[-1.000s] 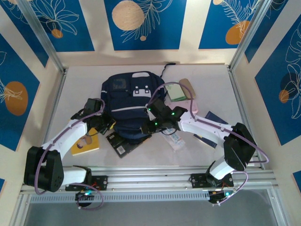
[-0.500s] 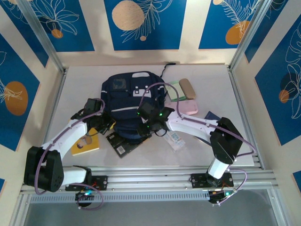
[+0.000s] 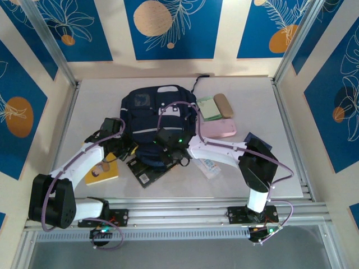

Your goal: Pack the student bag

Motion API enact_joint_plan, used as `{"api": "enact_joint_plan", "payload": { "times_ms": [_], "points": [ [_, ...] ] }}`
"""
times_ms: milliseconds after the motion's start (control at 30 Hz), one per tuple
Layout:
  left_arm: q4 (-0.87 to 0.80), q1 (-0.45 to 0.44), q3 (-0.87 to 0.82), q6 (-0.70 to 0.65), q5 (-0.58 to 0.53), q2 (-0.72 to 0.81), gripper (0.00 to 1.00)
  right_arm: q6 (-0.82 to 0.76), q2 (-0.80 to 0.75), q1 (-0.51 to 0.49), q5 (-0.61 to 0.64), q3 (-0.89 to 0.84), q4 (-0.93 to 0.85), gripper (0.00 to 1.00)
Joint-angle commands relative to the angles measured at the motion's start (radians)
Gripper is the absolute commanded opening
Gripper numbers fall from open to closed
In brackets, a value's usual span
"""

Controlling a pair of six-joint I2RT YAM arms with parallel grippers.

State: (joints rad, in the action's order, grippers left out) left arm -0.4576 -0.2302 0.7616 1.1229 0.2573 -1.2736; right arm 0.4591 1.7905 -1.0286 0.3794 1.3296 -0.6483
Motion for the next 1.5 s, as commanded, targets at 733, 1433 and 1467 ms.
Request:
{"api": "enact_joint_plan", "payload": {
  "times_ms": [733, 1433, 1467],
  "points": [
    [-0.062, 0.054, 0.086, -0.078, -0.021, 0.004, 0.0, 0.001, -0.192, 0.204, -0.26, -0.213, 0.077, 0.0],
    [-0.089, 0.065, 0.112, -0.133, -0.054, 0.019, 0.0, -0.07, -0.194, 0.306, -0.522, -0.229, 0.054, 0.0],
    [-0.089, 0.064, 0.113, -0.135, -0.052, 0.016, 0.0, -0.066, -0.195, 0.303, -0.55, -0.231, 0.066, 0.0]
  ]
}}
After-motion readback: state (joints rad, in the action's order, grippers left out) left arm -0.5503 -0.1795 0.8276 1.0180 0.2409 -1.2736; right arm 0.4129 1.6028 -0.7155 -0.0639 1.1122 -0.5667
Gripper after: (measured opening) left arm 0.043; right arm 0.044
